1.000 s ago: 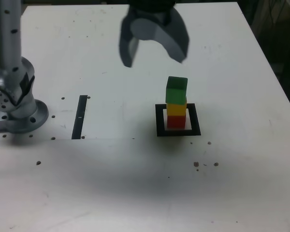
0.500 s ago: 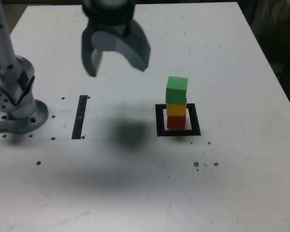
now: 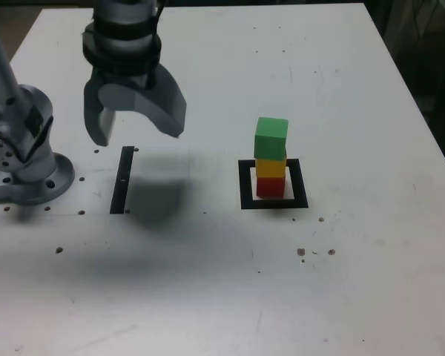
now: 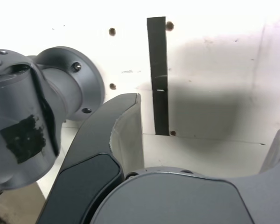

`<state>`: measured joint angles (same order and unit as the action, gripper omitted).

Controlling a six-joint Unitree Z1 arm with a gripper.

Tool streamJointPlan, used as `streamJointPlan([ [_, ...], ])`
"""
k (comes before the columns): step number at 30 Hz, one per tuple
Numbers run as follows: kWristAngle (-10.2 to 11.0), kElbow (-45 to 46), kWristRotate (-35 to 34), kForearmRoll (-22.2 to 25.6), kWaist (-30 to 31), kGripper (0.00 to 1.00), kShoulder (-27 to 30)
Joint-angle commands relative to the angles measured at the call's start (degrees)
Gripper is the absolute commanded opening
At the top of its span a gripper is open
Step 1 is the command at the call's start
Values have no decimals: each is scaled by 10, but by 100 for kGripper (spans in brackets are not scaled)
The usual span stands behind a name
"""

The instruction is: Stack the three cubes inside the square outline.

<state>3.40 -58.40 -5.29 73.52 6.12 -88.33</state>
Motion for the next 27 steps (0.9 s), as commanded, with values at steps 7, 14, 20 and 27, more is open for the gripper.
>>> streamJointPlan([
  [7,-12,87,-5,-65,0,99,13],
  [14,-23,141,-9,-115,0,99,17],
  [20,-29,163,-9,-141,0,99,16],
  [27,-30,167,-9,-149,0,99,14],
])
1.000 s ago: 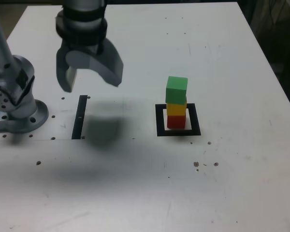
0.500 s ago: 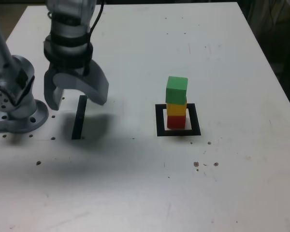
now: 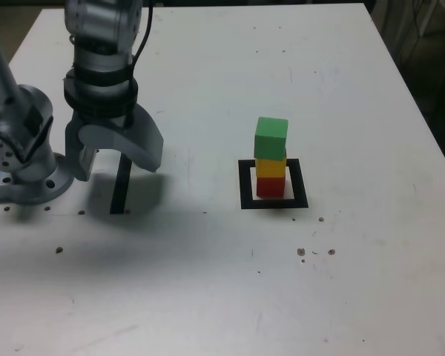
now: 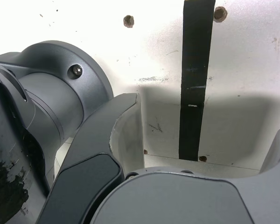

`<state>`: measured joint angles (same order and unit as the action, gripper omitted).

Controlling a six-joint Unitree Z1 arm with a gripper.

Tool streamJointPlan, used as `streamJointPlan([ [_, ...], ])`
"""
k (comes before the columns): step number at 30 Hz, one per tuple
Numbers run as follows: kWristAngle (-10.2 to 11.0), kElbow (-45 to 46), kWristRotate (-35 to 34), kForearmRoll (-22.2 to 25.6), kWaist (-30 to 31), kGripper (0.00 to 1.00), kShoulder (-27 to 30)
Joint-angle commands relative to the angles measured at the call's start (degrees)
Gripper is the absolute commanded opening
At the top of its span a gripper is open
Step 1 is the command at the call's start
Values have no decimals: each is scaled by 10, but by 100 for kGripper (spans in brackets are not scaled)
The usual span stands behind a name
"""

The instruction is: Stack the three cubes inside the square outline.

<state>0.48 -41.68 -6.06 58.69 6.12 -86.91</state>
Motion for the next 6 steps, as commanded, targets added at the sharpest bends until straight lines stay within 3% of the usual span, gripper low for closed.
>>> streamJointPlan([
  [1,-1,0,-1,-1,0,99,0],
  [6,-1,-2,-1,-2,0,99,-2],
])
